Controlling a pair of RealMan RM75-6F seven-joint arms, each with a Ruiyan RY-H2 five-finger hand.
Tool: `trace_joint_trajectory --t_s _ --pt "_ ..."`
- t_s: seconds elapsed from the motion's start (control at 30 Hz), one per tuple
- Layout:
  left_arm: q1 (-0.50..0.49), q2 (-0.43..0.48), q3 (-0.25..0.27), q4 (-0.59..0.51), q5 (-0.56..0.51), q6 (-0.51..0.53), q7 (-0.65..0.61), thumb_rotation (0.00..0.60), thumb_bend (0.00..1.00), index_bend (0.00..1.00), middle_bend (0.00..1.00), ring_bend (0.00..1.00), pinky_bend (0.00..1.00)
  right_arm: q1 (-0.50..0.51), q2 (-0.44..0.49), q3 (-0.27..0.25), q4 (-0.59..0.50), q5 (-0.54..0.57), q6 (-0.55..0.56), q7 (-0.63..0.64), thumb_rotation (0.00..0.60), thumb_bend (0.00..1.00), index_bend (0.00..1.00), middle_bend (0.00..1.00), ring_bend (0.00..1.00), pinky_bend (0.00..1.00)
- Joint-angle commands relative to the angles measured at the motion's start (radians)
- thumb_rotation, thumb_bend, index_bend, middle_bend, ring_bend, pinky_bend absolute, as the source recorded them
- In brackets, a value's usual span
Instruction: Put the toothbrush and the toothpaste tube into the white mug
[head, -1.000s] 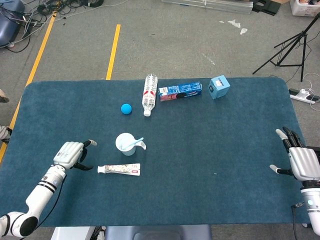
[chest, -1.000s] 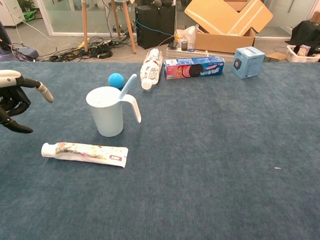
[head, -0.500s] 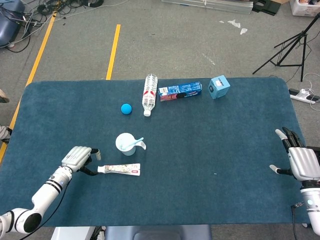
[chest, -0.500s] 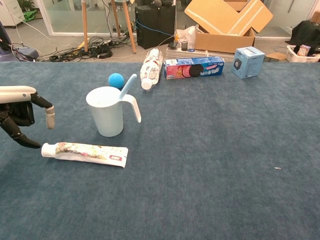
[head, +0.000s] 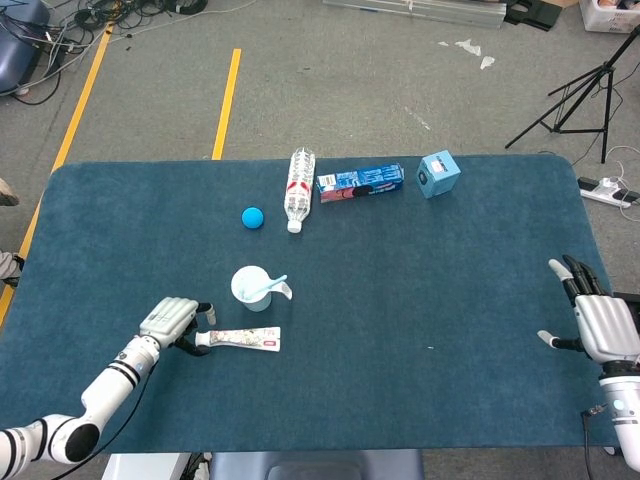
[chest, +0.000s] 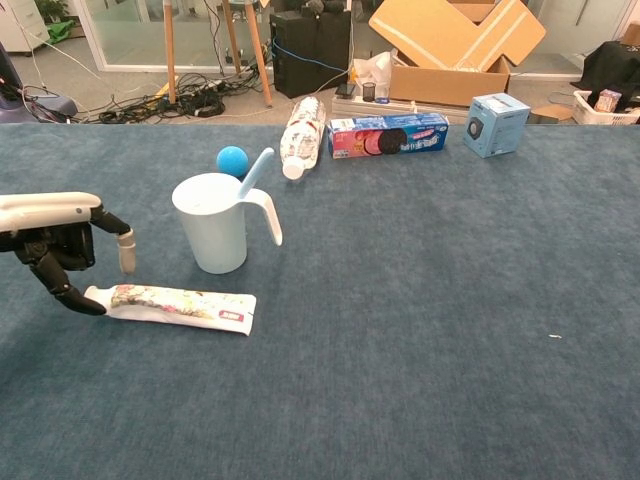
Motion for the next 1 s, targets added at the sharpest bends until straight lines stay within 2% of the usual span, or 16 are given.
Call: trace_joint_trajectory --t_s 0.03,0.4,0.7,1.0 --pt "-0.006 -0.024 -0.008 0.023 -0.02 0.006 0.012 0.6 0.0 0.44 1.0 1.0 1.0 0.0 0.0 0.0 0.0 -0.001 0.0 0.0 0.6 0.01 0.11 0.02 0.01 0.4" --pt "-0.017 -0.062 -0.014 0.067 -0.087 -0.002 0.042 0.6 0.0 0.49 1.0 1.0 1.0 -0.001 0.001 0.0 0.0 -0.001 0.001 0.004 0.6 0.01 0.11 0.02 0.01 0.4" --pt "-0.021 -0.055 -0.021 0.042 -0.087 -0.013 0.026 0.6 0.0 0.49 1.0 1.0 1.0 0.001 -0.001 0.0 0.002 0.001 -0.003 0.002 0.6 0.01 0.11 0.02 0.01 0.4" --pt "-0.036 -0.084 -0.017 0.065 -0.096 -0.023 0.041 0.6 0.0 0.5 1.0 1.0 1.0 0.001 0.001 0.001 0.002 0.002 -0.003 0.005 0.6 0.01 0.11 0.02 0.01 0.4"
